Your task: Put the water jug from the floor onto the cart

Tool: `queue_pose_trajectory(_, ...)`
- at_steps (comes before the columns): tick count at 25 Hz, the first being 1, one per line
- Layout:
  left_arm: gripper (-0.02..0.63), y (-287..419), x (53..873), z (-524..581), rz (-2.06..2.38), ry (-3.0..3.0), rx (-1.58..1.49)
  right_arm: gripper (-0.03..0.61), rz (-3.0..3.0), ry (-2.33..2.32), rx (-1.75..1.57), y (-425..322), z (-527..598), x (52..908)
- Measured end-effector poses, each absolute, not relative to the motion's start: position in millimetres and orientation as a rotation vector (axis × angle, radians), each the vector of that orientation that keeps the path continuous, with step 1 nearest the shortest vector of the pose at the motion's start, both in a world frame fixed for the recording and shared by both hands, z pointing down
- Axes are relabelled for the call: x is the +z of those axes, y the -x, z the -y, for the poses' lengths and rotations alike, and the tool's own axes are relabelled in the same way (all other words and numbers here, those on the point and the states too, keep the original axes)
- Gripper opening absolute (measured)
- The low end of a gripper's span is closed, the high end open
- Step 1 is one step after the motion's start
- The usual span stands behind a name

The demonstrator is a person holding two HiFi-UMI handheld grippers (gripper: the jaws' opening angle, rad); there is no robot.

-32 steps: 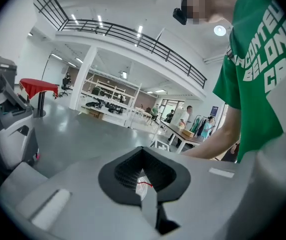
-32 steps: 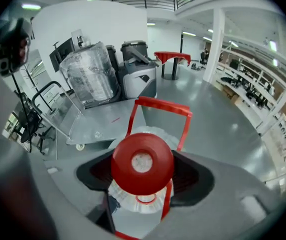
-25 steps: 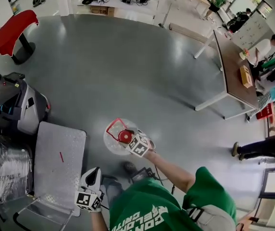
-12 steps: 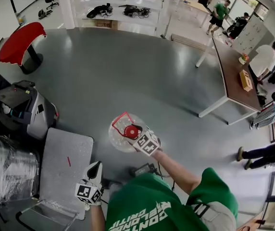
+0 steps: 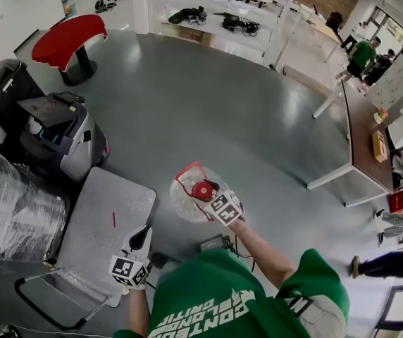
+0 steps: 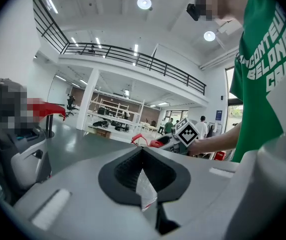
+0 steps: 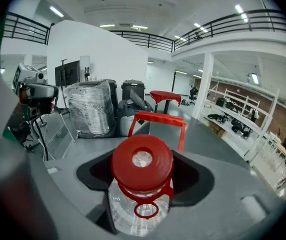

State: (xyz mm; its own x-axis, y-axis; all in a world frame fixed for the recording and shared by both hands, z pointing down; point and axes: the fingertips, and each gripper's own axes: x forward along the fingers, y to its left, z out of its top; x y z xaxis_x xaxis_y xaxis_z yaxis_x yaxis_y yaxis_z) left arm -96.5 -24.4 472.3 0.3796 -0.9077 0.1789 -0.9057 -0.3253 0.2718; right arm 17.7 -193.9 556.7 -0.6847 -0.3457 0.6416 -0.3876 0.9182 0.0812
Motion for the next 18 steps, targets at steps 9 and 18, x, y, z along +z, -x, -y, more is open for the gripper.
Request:
queue_pose_trajectory(9,0.009,179.7,482.9,-36.8,1.811,-2.159,-0.048,0.299,2.436,-0.331,0.014,94.8,164.6,557.4)
queue_pose_trajectory(18,0.009,232.1,476.6,-129.9,2.087,-1.933,-0.081,0.299,2.484,-0.055,-0.126,206.6,101.4,540.6)
